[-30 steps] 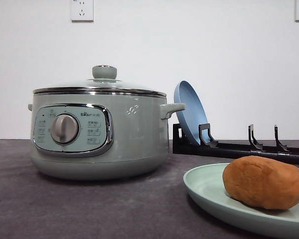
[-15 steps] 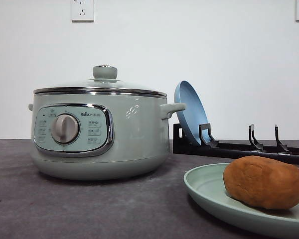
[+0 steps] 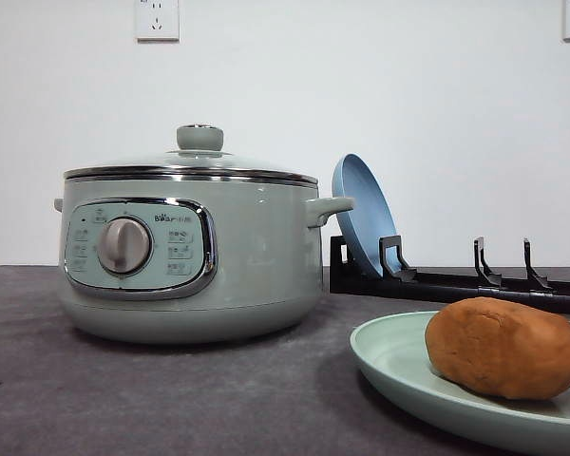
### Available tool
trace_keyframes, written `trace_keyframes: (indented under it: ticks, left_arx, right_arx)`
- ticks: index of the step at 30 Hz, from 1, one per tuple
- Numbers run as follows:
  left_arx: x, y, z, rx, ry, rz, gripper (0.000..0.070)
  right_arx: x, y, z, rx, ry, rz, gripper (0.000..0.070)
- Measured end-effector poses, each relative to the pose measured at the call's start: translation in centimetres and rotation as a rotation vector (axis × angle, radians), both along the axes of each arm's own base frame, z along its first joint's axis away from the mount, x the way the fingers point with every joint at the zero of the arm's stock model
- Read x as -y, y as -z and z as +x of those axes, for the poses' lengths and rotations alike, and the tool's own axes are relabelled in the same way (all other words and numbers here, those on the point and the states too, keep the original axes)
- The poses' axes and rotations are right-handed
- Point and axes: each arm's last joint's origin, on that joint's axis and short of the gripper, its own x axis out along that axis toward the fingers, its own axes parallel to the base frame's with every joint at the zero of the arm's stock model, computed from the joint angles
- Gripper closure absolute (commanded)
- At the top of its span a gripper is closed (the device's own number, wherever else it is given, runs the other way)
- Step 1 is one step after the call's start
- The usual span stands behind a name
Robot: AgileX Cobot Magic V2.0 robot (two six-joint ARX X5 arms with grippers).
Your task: Transfer potato from steamer to green plate
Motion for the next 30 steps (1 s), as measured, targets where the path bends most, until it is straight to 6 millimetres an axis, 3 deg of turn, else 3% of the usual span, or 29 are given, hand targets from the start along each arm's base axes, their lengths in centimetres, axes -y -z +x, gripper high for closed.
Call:
trace_keyframes:
  ticks: [30]
  left_arx:
    - [0.00, 0.00, 0.00, 0.000, 0.000, 0.000, 0.0697]
  right_arx:
    - [0.00, 0.33, 0.01, -0.020, 0.000, -0.008, 0.0686]
